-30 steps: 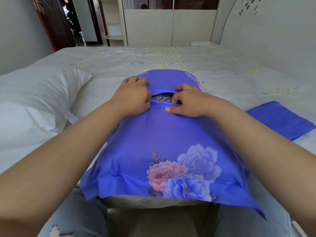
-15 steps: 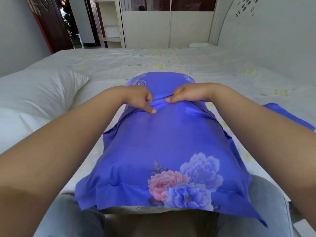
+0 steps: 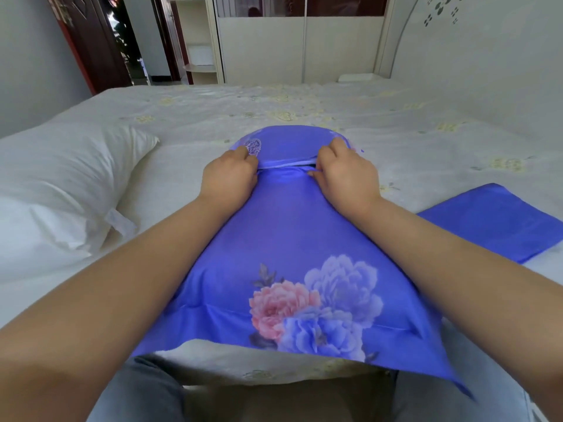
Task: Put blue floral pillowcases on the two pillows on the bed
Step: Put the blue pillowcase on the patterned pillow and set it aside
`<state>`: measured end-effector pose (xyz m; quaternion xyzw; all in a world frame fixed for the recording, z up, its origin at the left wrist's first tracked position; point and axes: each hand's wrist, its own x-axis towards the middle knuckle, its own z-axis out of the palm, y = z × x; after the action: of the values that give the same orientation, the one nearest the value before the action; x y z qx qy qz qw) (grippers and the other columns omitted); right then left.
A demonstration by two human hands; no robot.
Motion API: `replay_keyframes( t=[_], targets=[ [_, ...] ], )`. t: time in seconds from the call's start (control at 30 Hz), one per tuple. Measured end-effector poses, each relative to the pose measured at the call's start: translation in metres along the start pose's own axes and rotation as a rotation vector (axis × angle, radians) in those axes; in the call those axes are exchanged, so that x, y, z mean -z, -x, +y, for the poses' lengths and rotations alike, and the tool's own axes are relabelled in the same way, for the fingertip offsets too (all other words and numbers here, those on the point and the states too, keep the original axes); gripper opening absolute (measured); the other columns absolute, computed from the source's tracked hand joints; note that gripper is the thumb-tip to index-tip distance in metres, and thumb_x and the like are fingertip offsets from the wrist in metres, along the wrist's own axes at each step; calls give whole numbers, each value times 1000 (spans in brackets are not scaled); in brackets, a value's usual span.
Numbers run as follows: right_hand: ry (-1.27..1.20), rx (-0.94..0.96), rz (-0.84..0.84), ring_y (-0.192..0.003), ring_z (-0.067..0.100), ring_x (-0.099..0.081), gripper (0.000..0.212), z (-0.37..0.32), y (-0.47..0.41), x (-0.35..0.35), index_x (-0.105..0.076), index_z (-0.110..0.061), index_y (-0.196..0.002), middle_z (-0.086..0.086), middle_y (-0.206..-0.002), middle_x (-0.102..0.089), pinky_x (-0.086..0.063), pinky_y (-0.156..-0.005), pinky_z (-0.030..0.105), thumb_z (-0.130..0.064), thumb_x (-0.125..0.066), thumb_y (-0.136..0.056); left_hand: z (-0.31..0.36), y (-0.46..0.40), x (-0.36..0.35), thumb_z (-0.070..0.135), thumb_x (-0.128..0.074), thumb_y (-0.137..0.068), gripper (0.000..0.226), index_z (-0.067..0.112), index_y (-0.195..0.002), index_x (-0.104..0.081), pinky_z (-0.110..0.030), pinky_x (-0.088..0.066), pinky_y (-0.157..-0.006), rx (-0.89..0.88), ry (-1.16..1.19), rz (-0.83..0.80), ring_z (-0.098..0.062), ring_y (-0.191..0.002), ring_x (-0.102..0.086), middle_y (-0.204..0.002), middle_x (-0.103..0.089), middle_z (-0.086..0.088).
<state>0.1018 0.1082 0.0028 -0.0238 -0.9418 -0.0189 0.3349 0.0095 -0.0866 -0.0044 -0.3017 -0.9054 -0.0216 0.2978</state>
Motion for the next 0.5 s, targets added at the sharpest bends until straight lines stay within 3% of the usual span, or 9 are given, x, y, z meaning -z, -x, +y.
replay_keyframes(
  t=[0.1,0.17,0.27,0.33,0.4,0.5],
  targets=[
    [113,61,25,-80,36,-57,25,2,12,-14,-64,-3,-86,18,-97,-56,-41,-52,35,-28,-70,-81,-3,11,-7,15,-71,-77,9,8,-77,-65,-30,-36,-51,-108,-158,-15,-33,-68,-59,-81,-59,-14],
    [256,48,-67,-88,35,-56,22,1,14,-10,-67,-6,-91,17,-103,-55,-44,-64,38,-27,-66,-86,0,12,-3,13,-61,-84,8,11,-90,-66,-31,-35,-61,-88,-244,-112,-31,-81,-61,-93,-61,-12],
    [411,-88,-521,-117,31,-45,31,-2,8,10,-54,-14,-124,10,-127,-44,-38,-88,38,-21,-42,-96,6,3,6,8,-42,-93,29,12,-113,-62,-31,-36,-76,43,-353,-416,-29,-106,-59,-115,-61,-7],
    [440,-113,-731,-120,29,-47,35,3,1,24,-51,-16,-128,7,-129,-46,-40,-91,39,-18,-43,-94,7,-5,12,9,-44,-91,28,15,-114,-60,-30,-36,-73,84,-375,-564,-25,-108,-59,-116,-62,-3],
    [457,-98,-863,-105,28,-56,26,13,-7,33,-56,-18,-113,1,-108,-56,-43,-83,35,-13,-46,-90,0,-9,13,10,-48,-87,24,15,-108,-58,-30,-39,-71,97,-349,-702,-25,-104,-60,-111,-62,-3],
    [473,-91,-952,-75,22,-53,6,24,-9,37,-49,-16,-83,-3,-76,-47,-40,-72,30,-12,-47,-87,-13,-12,16,7,-51,-81,7,10,-75,-53,-32,-48,-70,30,-228,-817,-26,-79,-59,-91,-64,-7]
  ],
)
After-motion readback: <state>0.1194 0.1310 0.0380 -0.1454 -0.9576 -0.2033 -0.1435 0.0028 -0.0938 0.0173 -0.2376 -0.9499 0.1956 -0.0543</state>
